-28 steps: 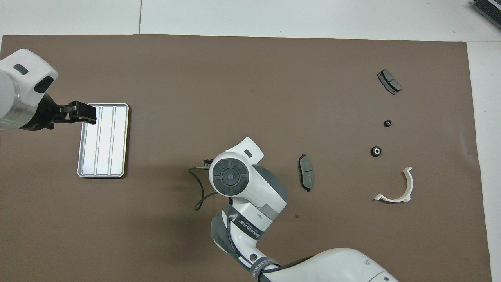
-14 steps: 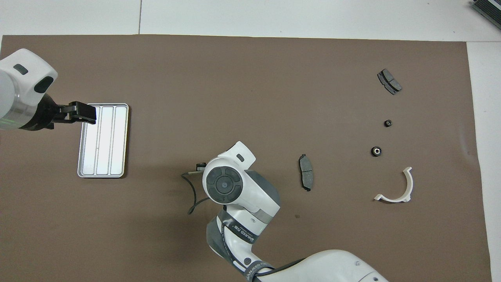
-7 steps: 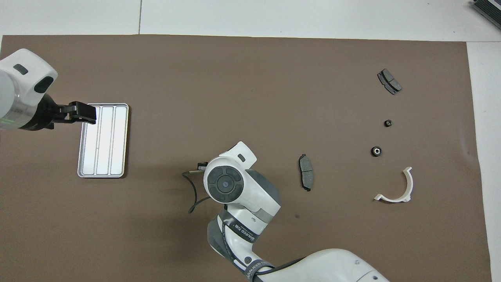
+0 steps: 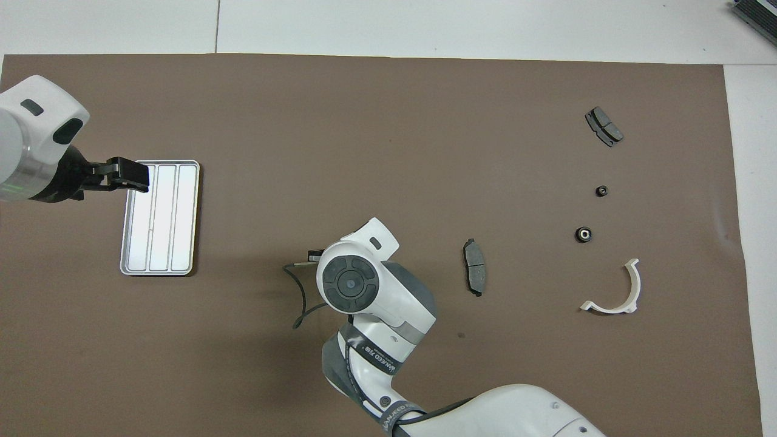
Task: Place bearing gear from tray to pile
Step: 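Return the right gripper to the center and grasp the last gear, then carry the last gear with the right gripper and place it by the others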
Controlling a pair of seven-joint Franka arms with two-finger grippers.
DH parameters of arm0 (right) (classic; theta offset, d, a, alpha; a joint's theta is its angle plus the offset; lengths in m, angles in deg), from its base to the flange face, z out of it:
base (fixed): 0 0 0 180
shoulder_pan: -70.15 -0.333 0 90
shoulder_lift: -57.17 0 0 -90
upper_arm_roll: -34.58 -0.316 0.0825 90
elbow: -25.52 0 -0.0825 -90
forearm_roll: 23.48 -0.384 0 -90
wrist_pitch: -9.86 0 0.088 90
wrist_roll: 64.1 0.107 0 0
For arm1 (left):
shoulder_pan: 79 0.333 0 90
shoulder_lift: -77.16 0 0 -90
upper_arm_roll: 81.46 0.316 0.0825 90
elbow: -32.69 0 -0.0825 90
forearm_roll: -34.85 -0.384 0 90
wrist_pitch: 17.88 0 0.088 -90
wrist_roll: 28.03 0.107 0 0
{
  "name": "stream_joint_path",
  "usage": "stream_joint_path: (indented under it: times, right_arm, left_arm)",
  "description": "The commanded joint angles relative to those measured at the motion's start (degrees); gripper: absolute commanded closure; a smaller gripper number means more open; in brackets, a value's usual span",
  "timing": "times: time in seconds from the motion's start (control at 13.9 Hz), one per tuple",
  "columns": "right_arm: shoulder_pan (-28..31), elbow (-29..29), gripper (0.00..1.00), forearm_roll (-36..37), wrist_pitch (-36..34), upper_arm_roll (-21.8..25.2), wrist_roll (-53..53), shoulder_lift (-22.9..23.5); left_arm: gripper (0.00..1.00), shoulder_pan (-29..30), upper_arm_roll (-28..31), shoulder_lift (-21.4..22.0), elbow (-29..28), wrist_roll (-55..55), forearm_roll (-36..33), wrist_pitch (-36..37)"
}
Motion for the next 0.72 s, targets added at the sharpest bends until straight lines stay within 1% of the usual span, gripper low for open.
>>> stream_joint_path:
  times: [0.0,0.07,0.29,0.5,0.65]
  right_arm:
    - [2.3,0.5,1.00,1.8,-0.7,0.4,1.7,-3.6]
    - [4.2,1.4,1.00,1.9,-1.6,0.4,0.4,-5.9]
    - [12.1,8.0,1.00,1.9,-1.6,0.2,-7.1,-13.7]
    - [19.2,12.2,1.00,1.9,-1.5,0.2,-14.1,-17.2]
    - [24.0,12.8,1.00,1.8,-1.5,0.2,-20.4,-17.2]
  left_arm:
    - [0.00,0.5,-0.2,1.5,-1.6,0.2,0.6,0.0]
    - [0.00,0.4,-0.1,1.5,-1.6,0.2,0.6,-0.1]
    - [0.00,0.5,-0.2,1.5,-1.6,0.2,0.6,-0.1]
    - [0.00,0.5,-0.2,1.5,-1.6,0.2,0.6,-0.1]
    - [0.00,0.5,-0.2,1.5,-1.6,0.2,0.6,-0.1]
